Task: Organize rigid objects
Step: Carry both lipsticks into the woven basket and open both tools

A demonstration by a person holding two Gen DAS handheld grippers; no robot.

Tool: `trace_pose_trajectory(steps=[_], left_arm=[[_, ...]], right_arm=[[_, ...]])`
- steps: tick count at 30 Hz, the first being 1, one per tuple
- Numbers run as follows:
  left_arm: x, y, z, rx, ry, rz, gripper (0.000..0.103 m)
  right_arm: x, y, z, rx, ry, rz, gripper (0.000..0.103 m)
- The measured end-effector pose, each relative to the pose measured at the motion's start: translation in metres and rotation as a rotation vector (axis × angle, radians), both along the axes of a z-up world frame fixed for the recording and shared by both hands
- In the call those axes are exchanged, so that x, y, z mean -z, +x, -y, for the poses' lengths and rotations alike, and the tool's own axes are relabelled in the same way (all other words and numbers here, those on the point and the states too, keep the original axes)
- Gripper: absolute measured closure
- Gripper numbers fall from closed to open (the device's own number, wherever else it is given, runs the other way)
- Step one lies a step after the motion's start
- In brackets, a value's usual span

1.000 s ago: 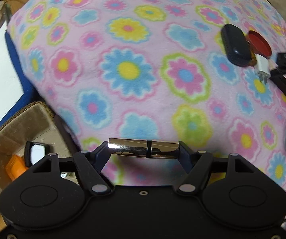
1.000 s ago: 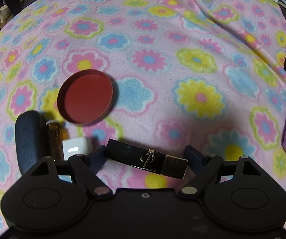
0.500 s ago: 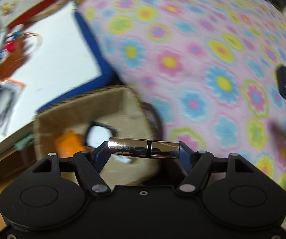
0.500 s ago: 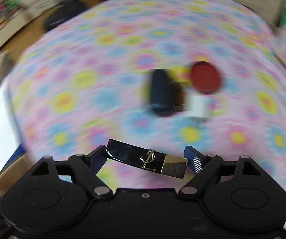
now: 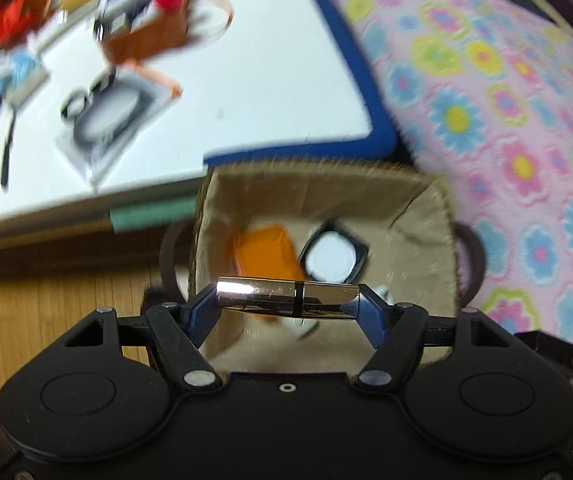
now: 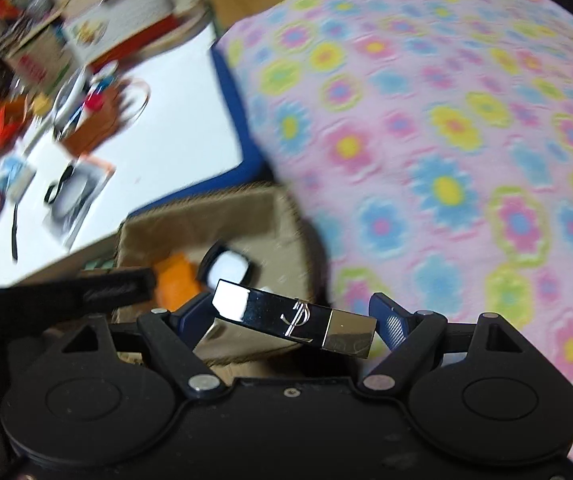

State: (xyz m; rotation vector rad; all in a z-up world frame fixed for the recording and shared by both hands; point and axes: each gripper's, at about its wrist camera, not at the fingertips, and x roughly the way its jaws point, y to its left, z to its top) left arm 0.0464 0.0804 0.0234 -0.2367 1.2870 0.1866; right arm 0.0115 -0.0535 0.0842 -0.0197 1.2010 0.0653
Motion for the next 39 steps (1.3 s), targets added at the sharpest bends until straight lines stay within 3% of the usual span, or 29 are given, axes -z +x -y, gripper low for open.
trace_pose_trajectory(steps=[2,12,25,35,39], left_arm=[[0.003,-0.002,-0.005,-0.001,-0.027,0.0,0.036],[0.012,0.002,-0.002,0.015,0.0,-0.031,0.036],[0.02,0.007,-0.002,-0.011,0.05,-0.077,0.035],[0.022,0.009,-0.007,-0.038,0.064,-0.095,0.019],[0.022,0.009,-0.006,-0.038,0.068,-0.095,0.019]], right_arm=[[0.011,0.003,-0.004,-0.011,-0.01,-0.028,0.019],[0.046,0.018,0.002,0.047,-0.014,-0.11,0.019],[0.061,0.039,-0.002,0.044,-0.018,-0.13,0.018],[0.063,0.051,-0.003,0.063,-0.017,-0.118,0.017],[0.06,0.052,-0.004,0.061,-0.016,-0.107,0.015]])
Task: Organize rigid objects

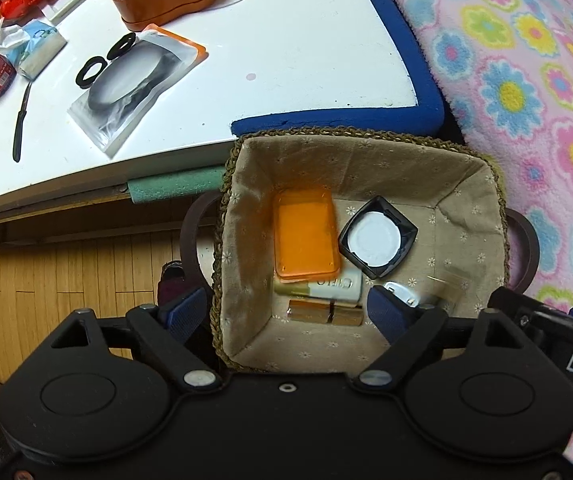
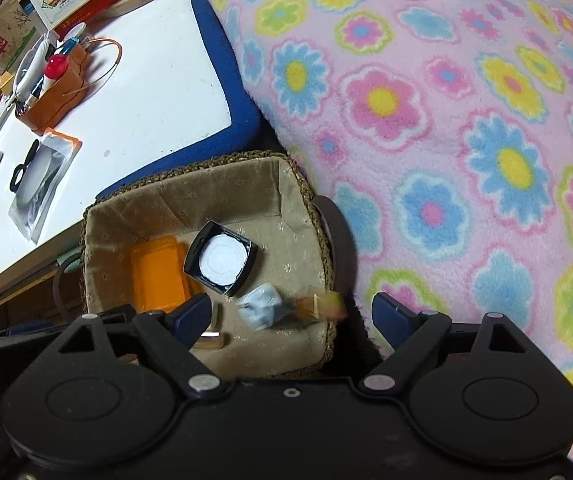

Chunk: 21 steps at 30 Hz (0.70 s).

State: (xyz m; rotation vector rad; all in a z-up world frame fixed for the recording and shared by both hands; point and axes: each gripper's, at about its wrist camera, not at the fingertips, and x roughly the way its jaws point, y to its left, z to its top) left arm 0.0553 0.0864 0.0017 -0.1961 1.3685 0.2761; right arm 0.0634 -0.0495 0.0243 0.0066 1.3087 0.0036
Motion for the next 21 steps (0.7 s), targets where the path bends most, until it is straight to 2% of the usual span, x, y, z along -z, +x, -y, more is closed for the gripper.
trace_pose_trajectory(steps=[21], left_arm=[[0.0023,-0.0008,0.0027,0.023,0.003,-0.007,0.019]], right_arm=[[0.0034,-0.0082,0.0036,0.002,-0.001,-0.01,0.015]])
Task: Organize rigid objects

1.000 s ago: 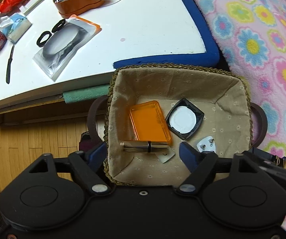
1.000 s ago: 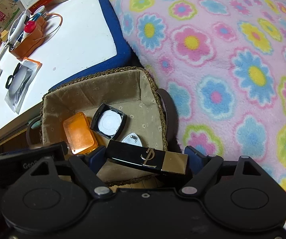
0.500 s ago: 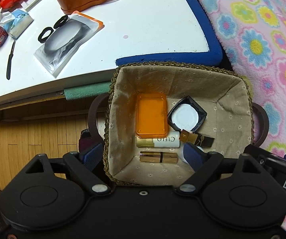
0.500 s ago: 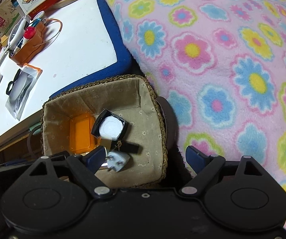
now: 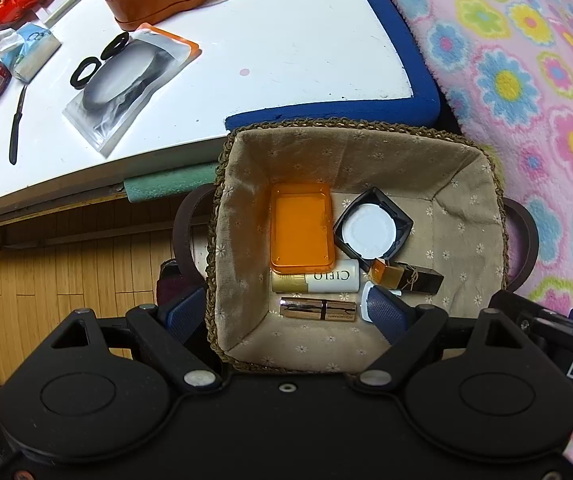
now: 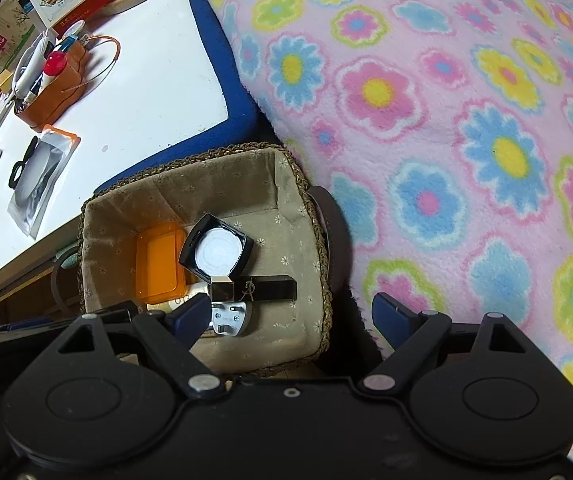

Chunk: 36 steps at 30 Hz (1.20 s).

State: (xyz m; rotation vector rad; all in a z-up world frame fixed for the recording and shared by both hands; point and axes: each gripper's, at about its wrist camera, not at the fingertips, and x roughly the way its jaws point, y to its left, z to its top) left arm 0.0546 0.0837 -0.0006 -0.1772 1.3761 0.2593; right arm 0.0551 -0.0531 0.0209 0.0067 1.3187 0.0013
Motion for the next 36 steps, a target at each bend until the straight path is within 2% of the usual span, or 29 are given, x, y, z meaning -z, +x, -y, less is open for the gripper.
trace_pose_trajectory(steps=[20,36], left_arm=[[0.005,0.001,0.004,0.02,0.012,-0.017,0.019],[0.011,0.001,0.012,0.056,0.038,-0.053,0.019]], right_arm=[[-0.004,-0.009,0.008,0.005,-0.001,-0.003,0.015],[-0.025,-0.032,0.035,0.035,0.005,0.035,0.015]])
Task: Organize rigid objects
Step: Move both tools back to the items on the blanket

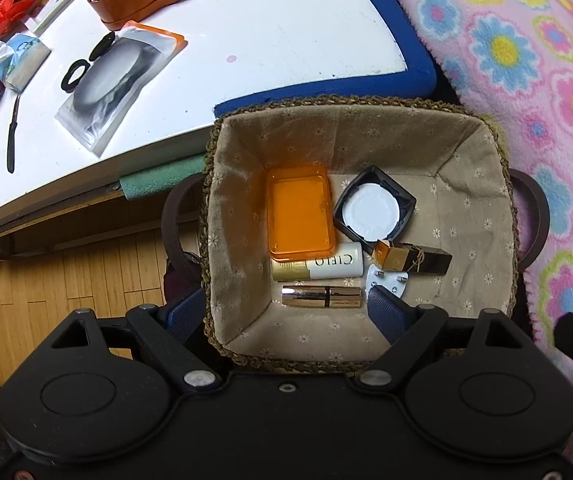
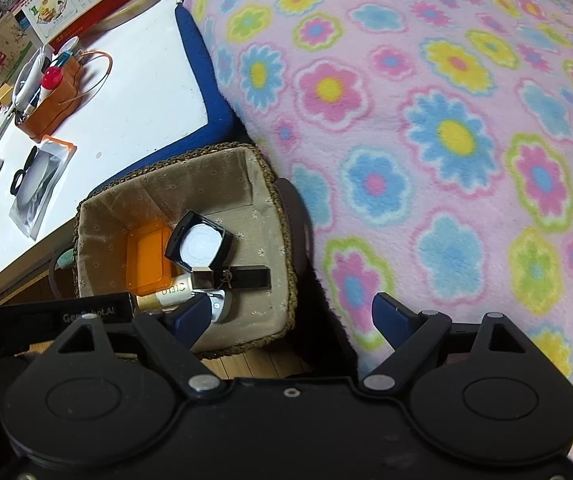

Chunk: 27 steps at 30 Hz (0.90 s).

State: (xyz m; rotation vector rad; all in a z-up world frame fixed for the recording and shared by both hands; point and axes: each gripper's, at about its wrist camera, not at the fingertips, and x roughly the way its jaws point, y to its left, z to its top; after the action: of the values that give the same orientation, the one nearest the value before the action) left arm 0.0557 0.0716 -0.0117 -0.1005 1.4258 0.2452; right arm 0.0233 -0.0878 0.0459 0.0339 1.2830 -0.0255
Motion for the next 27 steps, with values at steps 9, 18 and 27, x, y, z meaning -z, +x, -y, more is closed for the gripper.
trace_pose_trajectory(steps=[9,18,27], left_arm=[[-0.002,-0.004,0.006,0.021,0.016,0.005,0.019],[-0.003,-0.006,0.018,0.061,0.023,0.001,0.019],[-0.01,-0.015,0.05,0.155,0.052,0.035,0.018]], right_arm=[[-0.015,-0.017,0.038,0.047,-0.009,0.035,0.015],[-0.03,-0.033,0.096,0.104,-0.067,0.073,0.014],[-0.033,-0.047,0.172,0.195,-0.118,0.08,0.014]])
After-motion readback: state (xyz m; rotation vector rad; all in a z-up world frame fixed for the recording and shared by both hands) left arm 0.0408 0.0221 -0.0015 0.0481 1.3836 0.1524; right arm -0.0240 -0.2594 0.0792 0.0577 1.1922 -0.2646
